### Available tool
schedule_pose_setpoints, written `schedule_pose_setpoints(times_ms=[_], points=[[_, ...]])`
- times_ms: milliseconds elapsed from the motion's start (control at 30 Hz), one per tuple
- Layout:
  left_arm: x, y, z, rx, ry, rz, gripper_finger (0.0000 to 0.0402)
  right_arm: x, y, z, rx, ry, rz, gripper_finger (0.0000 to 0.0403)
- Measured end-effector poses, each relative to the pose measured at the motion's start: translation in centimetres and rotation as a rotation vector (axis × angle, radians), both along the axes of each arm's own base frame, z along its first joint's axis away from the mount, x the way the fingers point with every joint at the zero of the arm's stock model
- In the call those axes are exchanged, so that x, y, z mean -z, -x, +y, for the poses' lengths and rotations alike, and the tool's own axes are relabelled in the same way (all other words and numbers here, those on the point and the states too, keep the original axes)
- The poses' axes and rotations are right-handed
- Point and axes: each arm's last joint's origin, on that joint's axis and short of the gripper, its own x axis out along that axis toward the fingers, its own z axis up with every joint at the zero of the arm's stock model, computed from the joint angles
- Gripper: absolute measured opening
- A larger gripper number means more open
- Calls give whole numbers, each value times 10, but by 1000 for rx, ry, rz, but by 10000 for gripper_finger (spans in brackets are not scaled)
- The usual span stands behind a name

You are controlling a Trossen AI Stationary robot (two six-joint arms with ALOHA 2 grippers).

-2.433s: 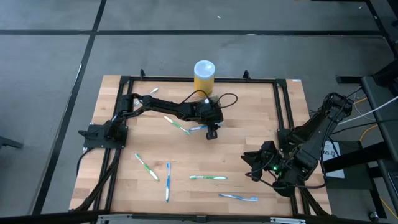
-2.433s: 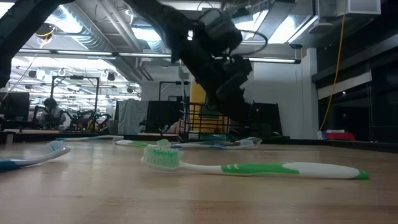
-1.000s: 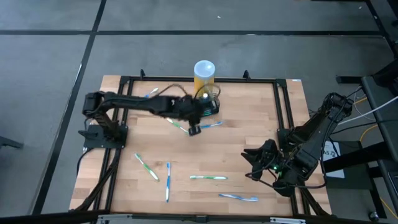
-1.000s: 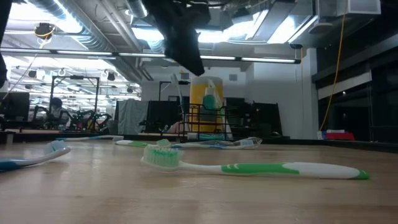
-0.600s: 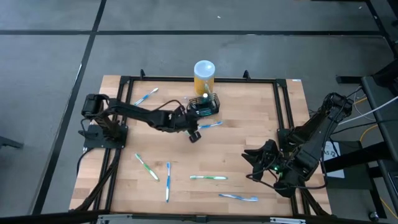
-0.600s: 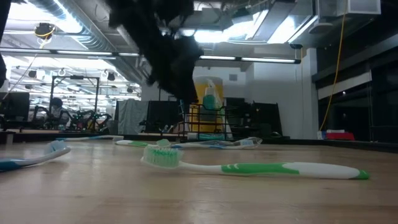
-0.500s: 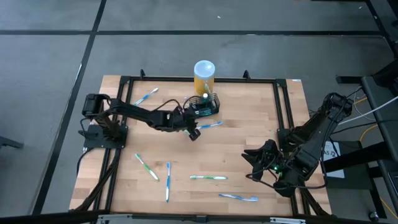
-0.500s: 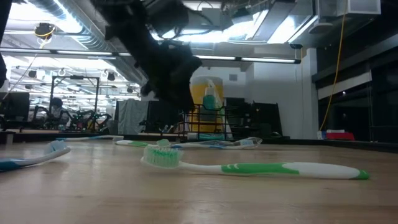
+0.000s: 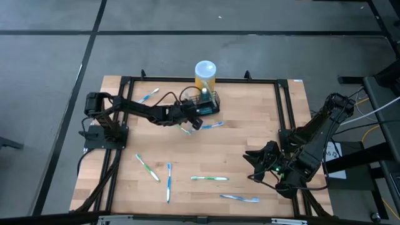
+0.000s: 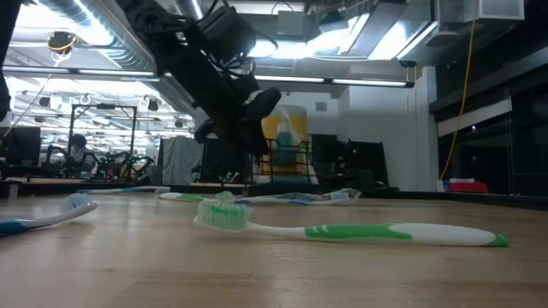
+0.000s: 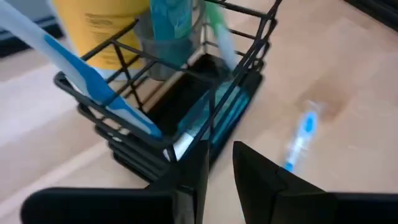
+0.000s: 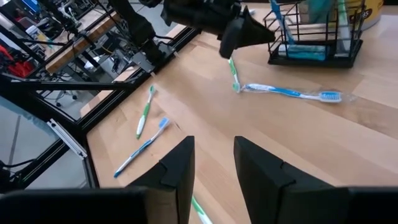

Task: Pick & Place toothbrushing station
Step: Adjust the wire organizer

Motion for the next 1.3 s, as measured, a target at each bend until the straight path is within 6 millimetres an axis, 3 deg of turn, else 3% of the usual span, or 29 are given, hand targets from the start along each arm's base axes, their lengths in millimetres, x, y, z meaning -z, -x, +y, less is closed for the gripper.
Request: schedule_pose_setpoints(times_ms=[300,933,1300], points=[[-1,2,11,-28,-14,1,70,0,0,0,10,-19,-10,114],[2,-2,-22,30,58,-10,70,0,0,0,9,-10,-2,114],[18,1,-34,4,57,87,69,1,0,0,0,-18,12,114]])
